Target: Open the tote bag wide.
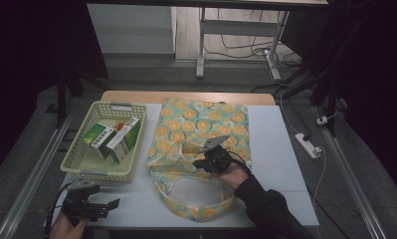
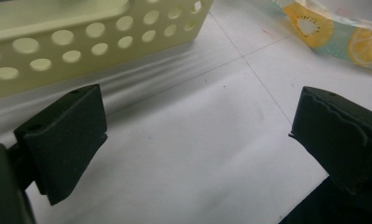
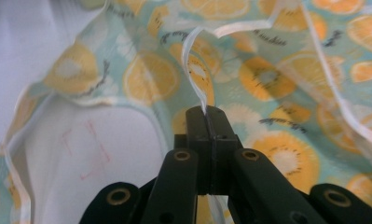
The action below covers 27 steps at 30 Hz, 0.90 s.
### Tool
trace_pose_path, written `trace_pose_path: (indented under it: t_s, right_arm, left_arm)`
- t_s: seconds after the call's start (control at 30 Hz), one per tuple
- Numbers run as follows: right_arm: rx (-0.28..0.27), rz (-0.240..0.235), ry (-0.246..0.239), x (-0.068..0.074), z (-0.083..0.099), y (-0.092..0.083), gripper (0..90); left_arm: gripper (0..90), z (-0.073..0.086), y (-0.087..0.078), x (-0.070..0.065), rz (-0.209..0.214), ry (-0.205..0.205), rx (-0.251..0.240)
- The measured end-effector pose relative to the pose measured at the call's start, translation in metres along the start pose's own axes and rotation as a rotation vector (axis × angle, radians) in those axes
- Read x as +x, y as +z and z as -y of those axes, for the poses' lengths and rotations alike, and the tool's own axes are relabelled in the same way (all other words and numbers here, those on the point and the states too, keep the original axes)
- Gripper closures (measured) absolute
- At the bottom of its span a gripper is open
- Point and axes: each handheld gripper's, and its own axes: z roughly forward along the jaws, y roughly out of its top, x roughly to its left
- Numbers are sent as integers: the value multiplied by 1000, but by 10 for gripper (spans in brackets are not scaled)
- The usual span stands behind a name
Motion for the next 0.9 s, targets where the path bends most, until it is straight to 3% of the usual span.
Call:
trace_pose_path:
  t_s: [0.53, 0.9]
  right_arm:
    - [-109, -6, 58, -10, -20, -23, 900]
    - [-160, 8, 56, -13, -33, -37, 900]
  left_arm:
    - [36, 0, 0, 0, -2, -1, 2]
    - [35, 0, -1, 1, 0, -6, 0]
